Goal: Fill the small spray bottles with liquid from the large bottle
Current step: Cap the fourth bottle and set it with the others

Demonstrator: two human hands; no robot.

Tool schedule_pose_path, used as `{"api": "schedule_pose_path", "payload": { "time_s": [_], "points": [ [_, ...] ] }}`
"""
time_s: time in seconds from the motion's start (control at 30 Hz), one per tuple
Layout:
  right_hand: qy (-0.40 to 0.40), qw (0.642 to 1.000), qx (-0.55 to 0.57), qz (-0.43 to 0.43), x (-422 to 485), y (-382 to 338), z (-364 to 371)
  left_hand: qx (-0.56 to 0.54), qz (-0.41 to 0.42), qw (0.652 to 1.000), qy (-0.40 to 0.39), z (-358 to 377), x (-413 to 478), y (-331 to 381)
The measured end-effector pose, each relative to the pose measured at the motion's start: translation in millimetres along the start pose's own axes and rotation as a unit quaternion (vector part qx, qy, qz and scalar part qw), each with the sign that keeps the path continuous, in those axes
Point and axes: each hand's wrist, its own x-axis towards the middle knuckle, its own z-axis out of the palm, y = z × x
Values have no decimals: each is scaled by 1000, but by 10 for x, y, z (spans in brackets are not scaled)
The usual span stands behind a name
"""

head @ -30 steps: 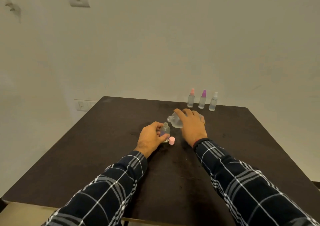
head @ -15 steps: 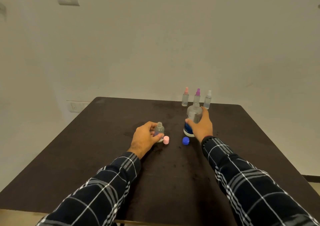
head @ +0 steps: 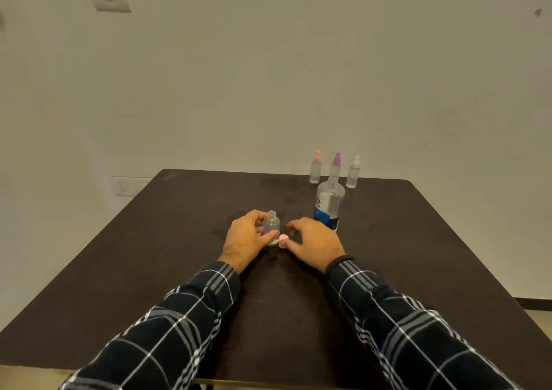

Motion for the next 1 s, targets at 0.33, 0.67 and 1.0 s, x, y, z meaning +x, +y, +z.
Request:
{"api": "schedule_pose_path", "payload": {
  "time_s": [0.33, 0.67, 1.0],
  "points": [
    [163, 967, 186, 70, 200, -78, 19, -2, 5, 1000, 4, 16, 12, -21],
    [35, 989, 143, 29, 386, -333, -196, 3, -5, 1000, 0, -15, -35, 48],
    [1, 987, 152, -44, 318, -277, -219, 8, -3, 1000, 0, -22, -35, 53]
  ]
}}
